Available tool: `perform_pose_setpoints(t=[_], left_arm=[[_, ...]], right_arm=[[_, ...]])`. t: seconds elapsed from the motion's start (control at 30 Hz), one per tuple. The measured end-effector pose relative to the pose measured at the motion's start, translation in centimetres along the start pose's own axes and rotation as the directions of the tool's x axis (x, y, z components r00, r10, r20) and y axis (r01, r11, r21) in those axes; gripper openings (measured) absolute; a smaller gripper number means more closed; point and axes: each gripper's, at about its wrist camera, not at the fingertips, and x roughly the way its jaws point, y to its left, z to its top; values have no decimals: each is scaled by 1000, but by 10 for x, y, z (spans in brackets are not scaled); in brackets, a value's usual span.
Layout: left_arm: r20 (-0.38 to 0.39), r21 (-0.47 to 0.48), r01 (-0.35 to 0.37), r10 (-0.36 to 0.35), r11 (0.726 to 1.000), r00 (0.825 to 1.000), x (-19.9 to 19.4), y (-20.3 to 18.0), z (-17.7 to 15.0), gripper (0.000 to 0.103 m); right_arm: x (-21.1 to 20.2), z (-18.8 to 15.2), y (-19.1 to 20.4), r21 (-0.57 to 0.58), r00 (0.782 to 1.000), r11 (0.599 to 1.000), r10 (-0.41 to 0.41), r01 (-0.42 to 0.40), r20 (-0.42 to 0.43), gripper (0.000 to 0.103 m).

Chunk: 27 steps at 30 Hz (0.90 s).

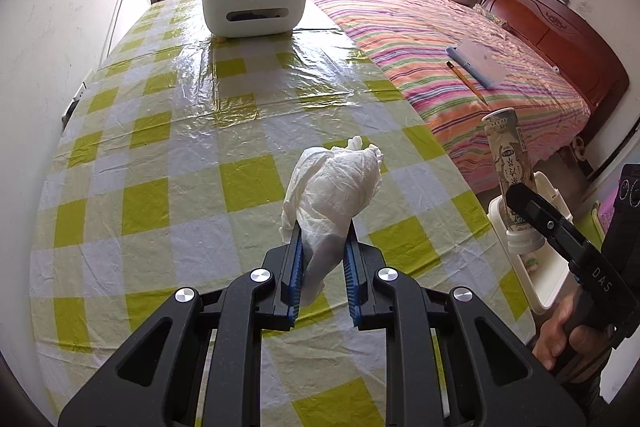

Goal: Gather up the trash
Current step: 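Carry the tissue with the left tool toward the cream bin while the right tool carries the tube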

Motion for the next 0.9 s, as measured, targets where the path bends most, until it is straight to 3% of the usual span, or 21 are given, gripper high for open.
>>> perform_pose_setpoints(t=[0.3, 0.9], left_arm=[[19, -37, 89, -89, 995, 996, -13, -24, -34, 17], [30, 1, 145, -145, 989, 989, -8, -52, -50, 17]], right_arm=[[-27, -11, -4, -31, 996, 997, -66, 68, 61, 28], [-45, -16, -23, -8, 991, 995, -103, 104, 87, 28]])
